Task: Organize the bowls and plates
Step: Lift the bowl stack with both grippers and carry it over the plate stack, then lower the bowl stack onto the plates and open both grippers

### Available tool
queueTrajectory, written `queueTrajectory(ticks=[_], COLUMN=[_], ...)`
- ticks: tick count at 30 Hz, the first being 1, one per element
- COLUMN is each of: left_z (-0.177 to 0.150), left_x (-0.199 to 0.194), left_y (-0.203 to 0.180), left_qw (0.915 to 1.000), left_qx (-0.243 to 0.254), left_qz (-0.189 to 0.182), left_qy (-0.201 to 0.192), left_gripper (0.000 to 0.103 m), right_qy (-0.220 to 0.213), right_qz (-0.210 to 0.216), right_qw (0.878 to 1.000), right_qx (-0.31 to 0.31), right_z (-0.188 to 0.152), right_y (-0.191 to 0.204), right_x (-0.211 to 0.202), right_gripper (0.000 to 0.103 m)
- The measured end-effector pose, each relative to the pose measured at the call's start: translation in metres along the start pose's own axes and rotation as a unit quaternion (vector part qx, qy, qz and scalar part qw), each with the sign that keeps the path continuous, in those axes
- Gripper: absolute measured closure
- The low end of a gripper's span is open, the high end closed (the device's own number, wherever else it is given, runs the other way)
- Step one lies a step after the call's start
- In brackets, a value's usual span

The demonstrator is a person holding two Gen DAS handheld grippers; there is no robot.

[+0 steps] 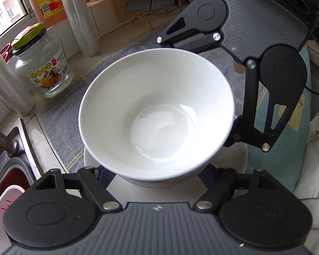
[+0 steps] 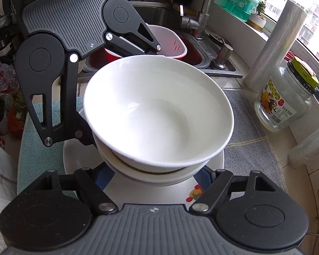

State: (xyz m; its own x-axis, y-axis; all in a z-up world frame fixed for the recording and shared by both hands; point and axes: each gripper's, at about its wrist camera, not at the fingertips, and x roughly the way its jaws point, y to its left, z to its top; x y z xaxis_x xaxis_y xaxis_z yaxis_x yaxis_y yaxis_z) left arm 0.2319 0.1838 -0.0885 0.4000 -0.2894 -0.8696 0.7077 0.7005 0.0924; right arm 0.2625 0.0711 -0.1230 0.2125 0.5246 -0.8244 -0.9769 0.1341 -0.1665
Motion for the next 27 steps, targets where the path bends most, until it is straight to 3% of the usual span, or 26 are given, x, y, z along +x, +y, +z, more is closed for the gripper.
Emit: queueTrajectory(ticks=[24, 26, 27], left_z=[-0.002, -0.0035, -0.0044], left_x=[-0.0023, -0.0037, -0.0053], left_y=[-0.0012, -0.0022, -0.0025], left_qw=[1.0, 0.9999, 0.9998], left_qx=[-0.004, -0.007, -0.01], left_qz=[0.005, 0.008, 0.009], left_qy=[-0.005, -0.01, -0.015], left_gripper=[0.022, 0.021, 0.017], right_qy=[0.004, 0.001, -0.004], right_qz=[0.008, 0.009, 0.009], right_qw=[0.999, 0.999, 0.999], right_qx=[0.032, 0.034, 0.036], right_z=[0.002, 0.0014, 0.0015], right_y=[-0.0025, -0.0019, -0.0022], right_x=[-0.0004, -0.0008, -0.0018], right_gripper=[0.018, 0.014, 0.006])
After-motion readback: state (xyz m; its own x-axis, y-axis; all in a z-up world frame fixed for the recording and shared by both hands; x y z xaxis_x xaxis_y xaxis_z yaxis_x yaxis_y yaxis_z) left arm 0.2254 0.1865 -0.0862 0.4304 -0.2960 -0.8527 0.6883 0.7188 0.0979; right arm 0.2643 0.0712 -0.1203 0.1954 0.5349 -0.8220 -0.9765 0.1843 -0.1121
